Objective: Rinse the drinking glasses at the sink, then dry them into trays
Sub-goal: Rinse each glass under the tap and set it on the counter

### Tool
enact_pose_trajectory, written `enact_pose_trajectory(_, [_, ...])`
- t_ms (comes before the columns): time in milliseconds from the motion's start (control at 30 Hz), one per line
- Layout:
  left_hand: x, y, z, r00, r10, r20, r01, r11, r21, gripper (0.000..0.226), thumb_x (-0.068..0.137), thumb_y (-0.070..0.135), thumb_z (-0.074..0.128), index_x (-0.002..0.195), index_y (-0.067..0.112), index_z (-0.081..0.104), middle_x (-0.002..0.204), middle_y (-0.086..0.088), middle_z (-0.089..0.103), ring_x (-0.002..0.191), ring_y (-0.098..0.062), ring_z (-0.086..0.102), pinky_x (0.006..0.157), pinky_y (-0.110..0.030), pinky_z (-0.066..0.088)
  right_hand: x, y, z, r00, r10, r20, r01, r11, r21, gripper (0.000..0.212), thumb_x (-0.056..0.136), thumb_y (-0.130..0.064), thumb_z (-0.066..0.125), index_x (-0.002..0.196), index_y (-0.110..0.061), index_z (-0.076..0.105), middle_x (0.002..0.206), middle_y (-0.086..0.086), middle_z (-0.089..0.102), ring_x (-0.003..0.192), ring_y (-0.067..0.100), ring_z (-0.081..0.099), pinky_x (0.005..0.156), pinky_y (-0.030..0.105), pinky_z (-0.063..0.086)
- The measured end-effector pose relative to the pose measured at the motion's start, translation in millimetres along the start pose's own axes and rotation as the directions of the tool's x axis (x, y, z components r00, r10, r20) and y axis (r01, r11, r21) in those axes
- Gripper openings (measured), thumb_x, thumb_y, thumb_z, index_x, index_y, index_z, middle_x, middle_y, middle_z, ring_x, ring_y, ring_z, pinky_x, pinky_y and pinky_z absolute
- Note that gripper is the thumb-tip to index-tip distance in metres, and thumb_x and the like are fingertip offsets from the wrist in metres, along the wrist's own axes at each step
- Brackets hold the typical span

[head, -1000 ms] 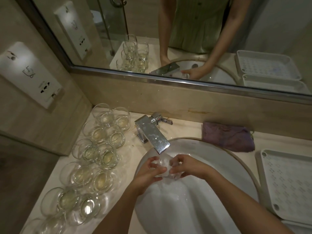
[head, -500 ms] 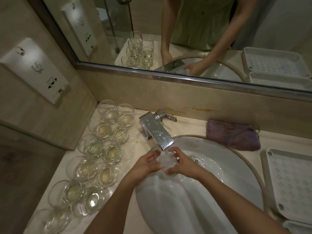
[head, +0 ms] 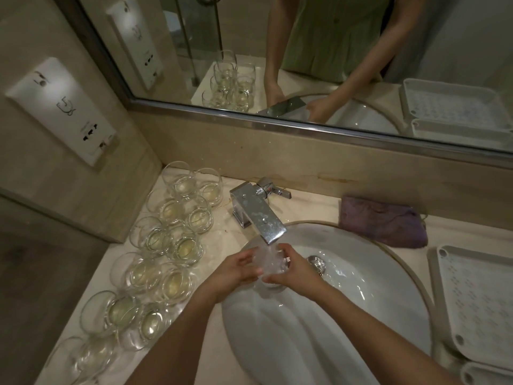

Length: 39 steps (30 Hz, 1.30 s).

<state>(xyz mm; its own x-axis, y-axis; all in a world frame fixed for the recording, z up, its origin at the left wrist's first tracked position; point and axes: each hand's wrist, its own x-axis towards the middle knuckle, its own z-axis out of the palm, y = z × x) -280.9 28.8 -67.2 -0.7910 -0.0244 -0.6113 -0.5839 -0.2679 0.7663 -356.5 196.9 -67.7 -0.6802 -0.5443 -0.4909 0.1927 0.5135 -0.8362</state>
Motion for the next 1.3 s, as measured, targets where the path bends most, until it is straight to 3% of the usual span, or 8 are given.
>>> enact_pose_trajectory(267, [2.1,6.4,28.8,0.995,0.099,-0.021,-0.097,0.992,0.085,0.053,0.078,-0.017,0.065,0.112,0.023,0.055,0.116,0.003,0.061,0.099,-0.002,0.061,0.084,-0.018,0.051,-6.7,19.8,-1.9,0.994,-0.001,-0.109,0.017,0.989,0.145,0.073,0.065,-0.008,0.087,0.12,-0.028,0.043,0.113,-0.007,0.055,0.1,0.01,0.058,0.08,0.017,0.05])
enact_pose_trajectory(433, [-2.8,0.3,16.3,0.998,0.036,0.046,-0.034,0.999,-0.033,0.058,0.07,-0.006,0.071,0.119,0.02,0.057,0.115,0.002,0.067,0.1,-0.009,0.067,0.082,-0.025,0.055,4.2,7.0,-0.6,0.996,-0.054,-0.077,0.046,0.994,-0.095,0.092,0.051,-0.045,0.089,0.129,-0.024,0.046,0.12,-0.006,0.056,0.108,0.01,0.055,0.089,0.025,0.047])
enact_pose_trajectory(567, [-2.8,-3.7,16.9,0.998,-0.058,0.014,0.058,0.998,0.018,0.045,0.091,0.002,0.06,0.135,0.012,0.051,0.124,-0.005,0.062,0.103,-0.014,0.064,0.081,-0.029,0.057,4.1,-1.3,-18.9,0.999,0.033,0.014,-0.031,0.992,-0.121,0.067,0.063,-0.025,0.089,0.118,-0.03,0.051,0.106,-0.009,0.058,0.088,0.0,0.057,0.068,0.004,0.04])
enact_pose_trajectory(700, [-2.1,4.7,26.0,0.999,0.029,-0.027,-0.025,0.989,0.146,0.052,0.087,-0.013,0.051,0.124,0.023,0.052,0.118,0.01,0.059,0.096,0.0,0.062,0.079,-0.021,0.052,-10.8,16.5,-6.8,0.994,0.005,-0.108,0.006,0.995,0.102,0.069,0.062,-0.001,0.087,0.111,-0.033,0.049,0.111,-0.008,0.057,0.093,0.009,0.06,0.074,0.013,0.05])
enact_pose_trajectory(800, [-0.2,2.0,17.7,0.997,0.05,-0.062,-0.042,0.992,0.115,0.053,0.085,-0.018,0.052,0.119,0.023,0.056,0.121,0.004,0.061,0.097,-0.002,0.063,0.079,-0.022,0.053,-10.7,14.6,8.2,0.981,-0.078,-0.177,0.084,0.996,0.027,0.077,0.059,-0.012,0.088,0.122,-0.028,0.048,0.12,-0.008,0.054,0.109,0.012,0.054,0.09,0.025,0.048])
enact_pose_trajectory(900, [1.0,-3.0,9.5,0.996,0.005,-0.087,-0.001,0.999,0.045,0.054,0.086,-0.018,0.051,0.128,0.016,0.055,0.127,-0.005,0.061,0.096,-0.01,0.067,0.079,-0.027,0.057,0.6,-1.2,2.7,0.992,-0.085,-0.095,0.074,0.991,-0.113,0.077,0.061,-0.018,0.088,0.127,-0.025,0.05,0.117,-0.008,0.053,0.105,0.01,0.053,0.081,0.015,0.042])
enact_pose_trajectory(1067, [-2.6,1.7,17.2,1.0,0.015,0.008,-0.016,0.99,0.143,0.055,0.086,-0.013,0.057,0.118,0.032,0.054,0.093,0.021,0.071,0.088,-0.001,0.065,0.081,-0.023,0.05,-4.6,5.5,-11.0,0.997,0.037,-0.07,-0.034,0.999,0.036,0.061,0.065,-0.009,0.086,0.111,-0.032,0.054,0.111,-0.007,0.06,0.094,0.008,0.06,0.074,0.011,0.046])
enact_pose_trajectory(1300, [-3.8,-3.7,13.4,0.996,0.067,-0.054,-0.059,0.988,0.142,0.06,0.086,-0.017,0.054,0.131,0.023,0.049,0.123,0.003,0.061,0.092,0.006,0.066,0.077,-0.015,0.051,-8.1,8.0,-0.1,0.985,-0.049,-0.164,0.052,0.999,0.012,0.075,0.061,-0.007,0.088,0.122,-0.026,0.048,0.111,-0.011,0.056,0.097,0.004,0.055,0.081,0.016,0.046])
